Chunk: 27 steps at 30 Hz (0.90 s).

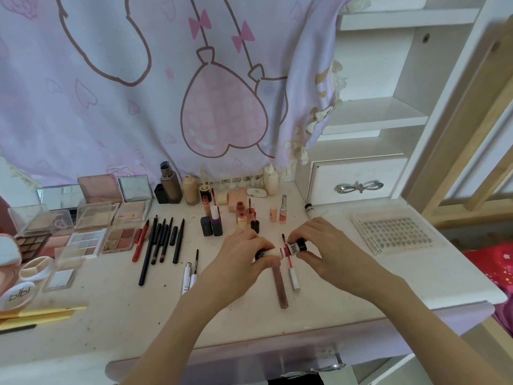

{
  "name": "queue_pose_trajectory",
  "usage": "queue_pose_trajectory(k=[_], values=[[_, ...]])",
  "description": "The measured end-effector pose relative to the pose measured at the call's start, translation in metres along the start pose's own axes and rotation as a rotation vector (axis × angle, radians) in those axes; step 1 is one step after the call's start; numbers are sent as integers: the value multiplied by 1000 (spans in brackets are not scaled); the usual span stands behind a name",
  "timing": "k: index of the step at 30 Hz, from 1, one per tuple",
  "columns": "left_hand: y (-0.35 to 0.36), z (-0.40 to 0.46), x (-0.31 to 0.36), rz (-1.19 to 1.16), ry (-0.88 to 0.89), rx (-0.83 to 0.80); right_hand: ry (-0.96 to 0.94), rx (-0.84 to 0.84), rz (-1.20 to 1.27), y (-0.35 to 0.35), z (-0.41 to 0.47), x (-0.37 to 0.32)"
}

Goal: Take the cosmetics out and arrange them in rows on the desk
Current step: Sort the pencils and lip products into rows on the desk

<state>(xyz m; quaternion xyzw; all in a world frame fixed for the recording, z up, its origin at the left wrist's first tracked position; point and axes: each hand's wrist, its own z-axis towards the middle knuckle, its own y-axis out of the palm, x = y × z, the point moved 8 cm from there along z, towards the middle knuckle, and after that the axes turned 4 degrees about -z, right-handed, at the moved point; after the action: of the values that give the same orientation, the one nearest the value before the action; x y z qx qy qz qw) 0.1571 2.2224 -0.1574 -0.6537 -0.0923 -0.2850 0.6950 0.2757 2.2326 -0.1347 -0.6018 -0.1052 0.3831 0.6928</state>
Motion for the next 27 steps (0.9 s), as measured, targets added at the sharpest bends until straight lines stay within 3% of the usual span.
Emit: queue_pose_trajectory(k=[7, 15, 18, 22, 27], values=[[-5, 2, -10, -75, -37, 20, 52, 58, -15, -11, -2, 22], [-6, 4, -24, -343, -176, 227, 404, 260, 601, 9, -8, 70], [3, 13, -30, -406, -224, 343, 509, 306, 711, 29, -4, 88], [14, 31, -35, -350, -273, 426, 611, 318, 744, 51, 6, 107], [31, 51, -46, -216, -342, 430, 587, 301, 602, 63, 23, 113]])
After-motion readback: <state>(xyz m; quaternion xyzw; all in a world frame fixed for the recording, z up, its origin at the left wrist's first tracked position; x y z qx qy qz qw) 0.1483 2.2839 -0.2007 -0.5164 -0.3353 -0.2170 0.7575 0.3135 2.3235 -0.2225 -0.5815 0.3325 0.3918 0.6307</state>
